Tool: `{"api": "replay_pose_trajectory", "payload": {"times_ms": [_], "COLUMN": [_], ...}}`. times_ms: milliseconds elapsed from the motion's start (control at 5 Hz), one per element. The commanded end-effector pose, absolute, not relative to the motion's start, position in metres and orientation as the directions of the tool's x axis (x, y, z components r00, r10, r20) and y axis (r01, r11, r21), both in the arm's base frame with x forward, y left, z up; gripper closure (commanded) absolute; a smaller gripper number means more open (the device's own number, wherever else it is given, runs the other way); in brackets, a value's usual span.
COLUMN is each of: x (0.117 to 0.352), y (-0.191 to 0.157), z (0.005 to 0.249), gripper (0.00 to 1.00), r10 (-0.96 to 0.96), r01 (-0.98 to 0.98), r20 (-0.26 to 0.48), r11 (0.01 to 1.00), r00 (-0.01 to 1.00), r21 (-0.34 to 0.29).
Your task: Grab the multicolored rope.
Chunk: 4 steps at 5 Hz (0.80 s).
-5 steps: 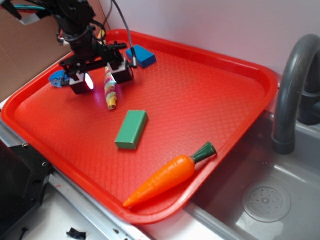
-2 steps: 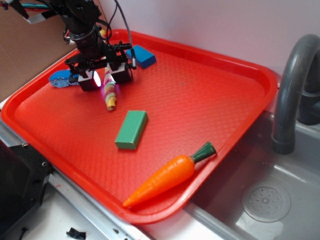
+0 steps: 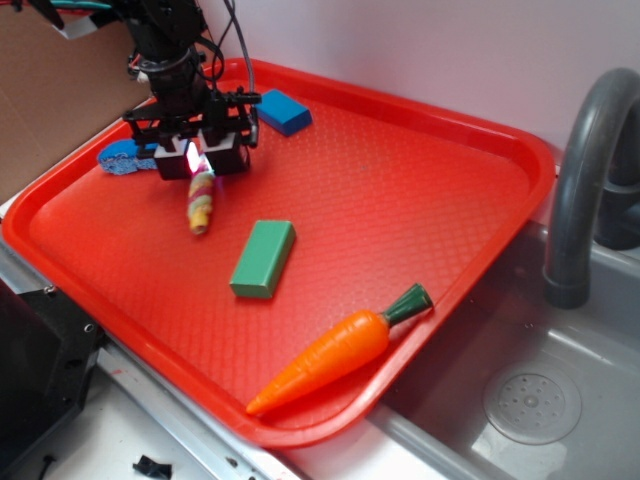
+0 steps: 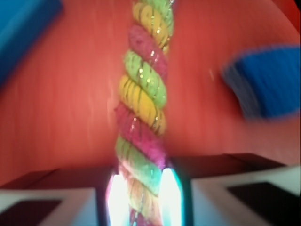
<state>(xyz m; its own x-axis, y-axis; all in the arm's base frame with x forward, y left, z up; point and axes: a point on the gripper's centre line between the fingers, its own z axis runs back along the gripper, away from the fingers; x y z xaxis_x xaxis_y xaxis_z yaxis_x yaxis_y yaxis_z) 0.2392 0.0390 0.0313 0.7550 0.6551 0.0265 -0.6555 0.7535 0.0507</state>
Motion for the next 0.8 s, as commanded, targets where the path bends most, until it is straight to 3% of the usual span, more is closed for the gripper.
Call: {"api": "replay_pose_trajectory", "payload": {"times_ms": [0, 200, 400, 600], "x": [0.232, 0.216, 0.196, 0.189], "y": [0.007, -0.01, -0.019, -0.023], "z": [0.139, 0.181, 0.217, 0.215], "gripper": [1.0, 1.0, 1.0, 1.0], "r10": [0.407, 0.288, 0.284, 0.211], "r01": [-0.414, -0.286, -0.275, -0.215], "r20": [0.114, 0.072, 0.118, 0.154], "r11": [0.909, 0.958, 0.958, 0.977], "r00": [0.906, 0.955, 0.952, 0.965], "r21": [0.043, -0.029, -0.087, 0.011]}}
